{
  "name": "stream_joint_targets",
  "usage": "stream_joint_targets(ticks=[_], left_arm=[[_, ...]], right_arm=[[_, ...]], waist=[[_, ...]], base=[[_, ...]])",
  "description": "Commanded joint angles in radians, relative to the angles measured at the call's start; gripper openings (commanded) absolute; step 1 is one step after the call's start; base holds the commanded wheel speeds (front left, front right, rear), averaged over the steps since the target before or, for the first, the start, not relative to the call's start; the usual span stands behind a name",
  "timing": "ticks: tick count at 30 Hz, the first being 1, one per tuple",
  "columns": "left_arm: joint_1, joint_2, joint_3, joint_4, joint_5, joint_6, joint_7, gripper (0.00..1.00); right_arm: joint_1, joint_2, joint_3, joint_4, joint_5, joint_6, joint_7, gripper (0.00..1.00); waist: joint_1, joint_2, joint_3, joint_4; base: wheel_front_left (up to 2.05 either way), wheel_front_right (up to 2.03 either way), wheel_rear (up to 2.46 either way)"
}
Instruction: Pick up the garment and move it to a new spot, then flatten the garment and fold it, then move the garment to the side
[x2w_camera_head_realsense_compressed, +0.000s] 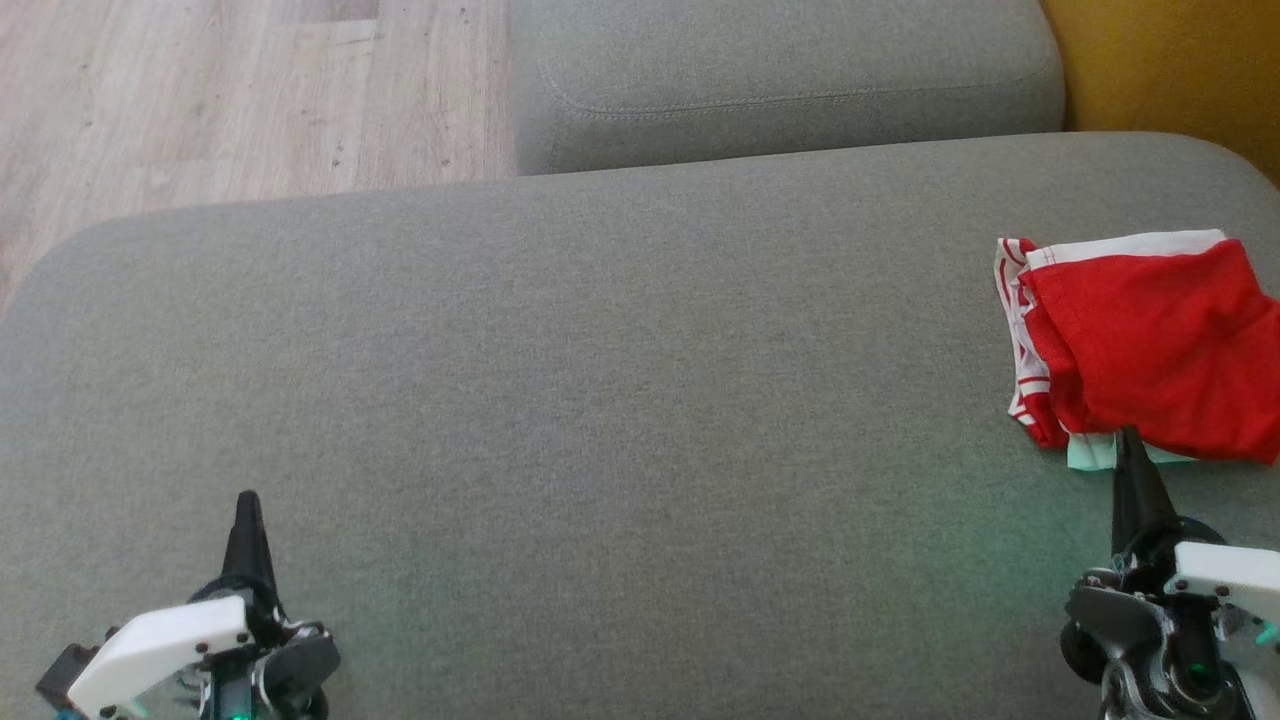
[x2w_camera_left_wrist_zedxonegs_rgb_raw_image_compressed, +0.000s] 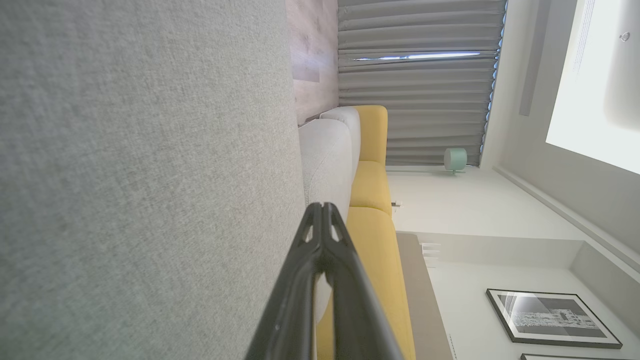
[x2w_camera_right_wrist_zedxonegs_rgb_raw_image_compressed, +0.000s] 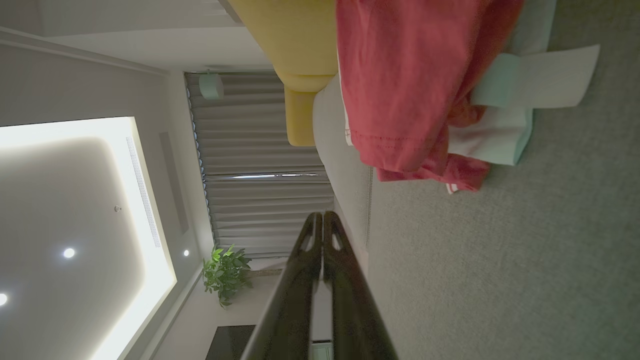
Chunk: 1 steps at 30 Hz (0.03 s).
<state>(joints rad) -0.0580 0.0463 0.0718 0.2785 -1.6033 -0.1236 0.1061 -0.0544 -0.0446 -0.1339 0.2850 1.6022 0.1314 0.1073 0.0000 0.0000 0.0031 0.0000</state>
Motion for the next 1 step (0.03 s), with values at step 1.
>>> stream_joint_targets(ticks=[1], left_arm=[[-0.050, 0.005, 0.042, -0.033, -0.005, -0.007, 0.007, 0.00]], right_arm=[[-0.053, -0.007, 0.020, -0.040, 0.007, -0.001, 0.006, 0.00]], waist=[[0.0000, 0.0000, 0.000, 0.000]], base=[[0.00, 0.00, 0.00]])
